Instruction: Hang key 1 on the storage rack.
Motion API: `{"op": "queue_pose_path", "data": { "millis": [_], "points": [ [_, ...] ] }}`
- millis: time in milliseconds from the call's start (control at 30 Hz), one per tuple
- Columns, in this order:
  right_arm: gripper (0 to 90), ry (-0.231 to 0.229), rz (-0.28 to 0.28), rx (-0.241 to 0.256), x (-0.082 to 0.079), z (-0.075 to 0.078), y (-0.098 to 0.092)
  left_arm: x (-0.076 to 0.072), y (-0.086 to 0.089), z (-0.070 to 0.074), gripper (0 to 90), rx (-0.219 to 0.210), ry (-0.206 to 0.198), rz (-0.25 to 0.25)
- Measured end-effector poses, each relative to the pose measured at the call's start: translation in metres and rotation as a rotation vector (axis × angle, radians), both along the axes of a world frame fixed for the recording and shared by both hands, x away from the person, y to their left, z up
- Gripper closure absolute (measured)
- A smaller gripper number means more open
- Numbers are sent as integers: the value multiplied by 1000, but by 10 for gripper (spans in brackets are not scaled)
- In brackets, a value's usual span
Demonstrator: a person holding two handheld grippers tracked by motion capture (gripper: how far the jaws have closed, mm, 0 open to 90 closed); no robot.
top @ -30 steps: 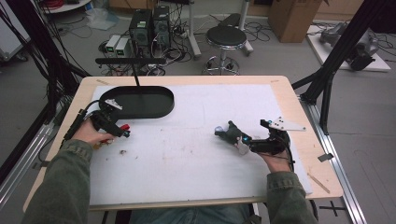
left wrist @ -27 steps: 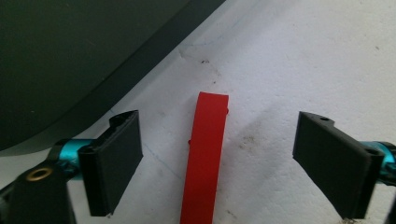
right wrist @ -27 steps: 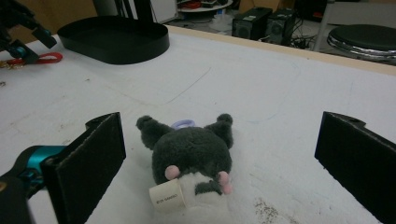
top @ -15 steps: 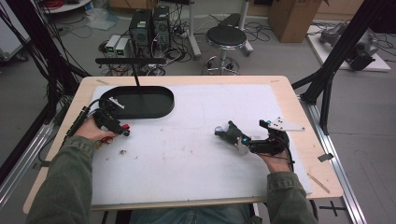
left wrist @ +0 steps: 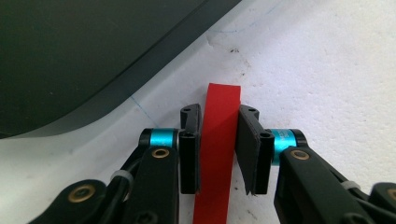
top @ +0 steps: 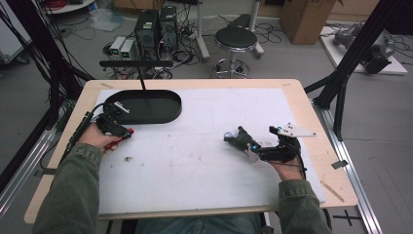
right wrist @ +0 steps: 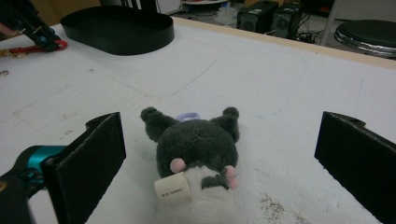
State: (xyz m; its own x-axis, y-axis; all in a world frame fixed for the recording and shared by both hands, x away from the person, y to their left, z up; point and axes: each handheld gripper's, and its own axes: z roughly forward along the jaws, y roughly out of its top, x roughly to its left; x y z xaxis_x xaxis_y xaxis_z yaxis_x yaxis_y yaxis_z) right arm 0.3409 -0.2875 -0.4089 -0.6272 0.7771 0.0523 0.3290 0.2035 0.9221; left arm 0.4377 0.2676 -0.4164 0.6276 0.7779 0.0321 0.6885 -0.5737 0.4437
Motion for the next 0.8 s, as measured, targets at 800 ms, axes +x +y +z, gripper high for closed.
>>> {"op": "queue_pose_path", "data": {
  "millis": [800],
  "points": [
    [10,-9,-10,18,-1,1,-3,-49,38,98,752,-262,-189,38]
  ]
}}
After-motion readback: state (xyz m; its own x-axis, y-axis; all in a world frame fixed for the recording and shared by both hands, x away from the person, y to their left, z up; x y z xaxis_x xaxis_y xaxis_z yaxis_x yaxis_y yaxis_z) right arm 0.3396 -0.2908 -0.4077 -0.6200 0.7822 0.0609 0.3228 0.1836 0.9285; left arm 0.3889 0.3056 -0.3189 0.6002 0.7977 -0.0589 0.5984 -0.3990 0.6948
